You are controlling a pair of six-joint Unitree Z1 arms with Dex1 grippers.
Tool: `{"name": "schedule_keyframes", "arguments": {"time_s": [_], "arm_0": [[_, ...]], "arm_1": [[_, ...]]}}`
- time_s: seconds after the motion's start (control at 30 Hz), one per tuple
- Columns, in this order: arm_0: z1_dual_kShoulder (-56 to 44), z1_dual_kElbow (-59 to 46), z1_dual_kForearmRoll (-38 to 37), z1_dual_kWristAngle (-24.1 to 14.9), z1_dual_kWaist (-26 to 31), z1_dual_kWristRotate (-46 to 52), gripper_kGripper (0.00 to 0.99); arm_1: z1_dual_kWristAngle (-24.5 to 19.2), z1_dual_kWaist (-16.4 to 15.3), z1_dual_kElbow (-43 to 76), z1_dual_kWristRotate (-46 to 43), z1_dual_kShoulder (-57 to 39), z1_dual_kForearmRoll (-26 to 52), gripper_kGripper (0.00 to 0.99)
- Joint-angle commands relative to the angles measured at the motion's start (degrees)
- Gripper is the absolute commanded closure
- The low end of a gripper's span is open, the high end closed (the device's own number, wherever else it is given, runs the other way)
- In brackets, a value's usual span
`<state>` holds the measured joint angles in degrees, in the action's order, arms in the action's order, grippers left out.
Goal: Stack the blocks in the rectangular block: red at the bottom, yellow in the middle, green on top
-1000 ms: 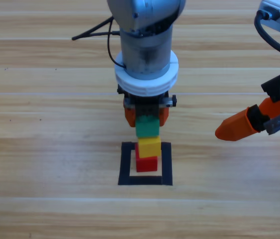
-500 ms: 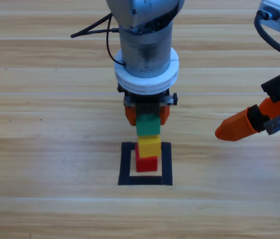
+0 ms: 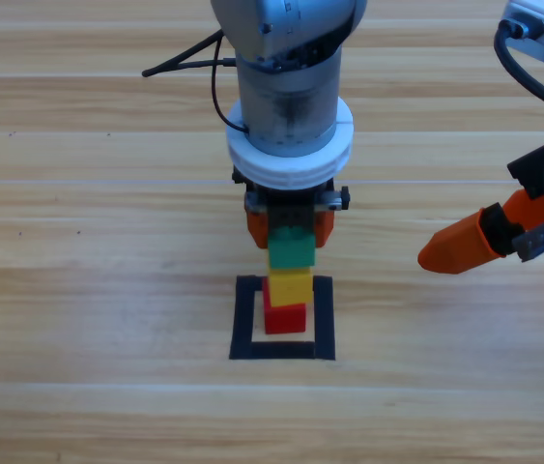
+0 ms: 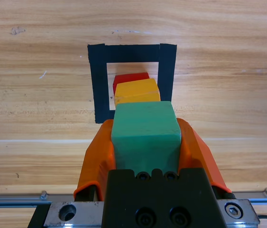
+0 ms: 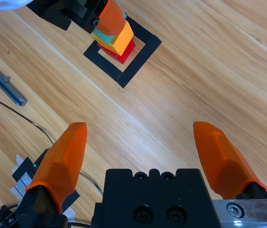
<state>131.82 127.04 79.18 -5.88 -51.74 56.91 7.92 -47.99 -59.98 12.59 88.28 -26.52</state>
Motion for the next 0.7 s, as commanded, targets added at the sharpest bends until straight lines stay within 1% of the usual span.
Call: {"name": "schedule_keyframes", "arguments": {"time_s": [0.03, 0.7], "arm_0": [[2.21, -1.27, 0.27, -0.97, -0.99, -0.48, 0.962], [3.44, -1.36, 0.27, -1.23, -0.82, -0.74, 0.962]], "arm_1": [[0.61, 1.67, 0.74, -0.55, -1.27, -0.29, 0.007], [0.61, 1.67, 0.66, -0.55, -1.18, -0.38, 0.007]]}}
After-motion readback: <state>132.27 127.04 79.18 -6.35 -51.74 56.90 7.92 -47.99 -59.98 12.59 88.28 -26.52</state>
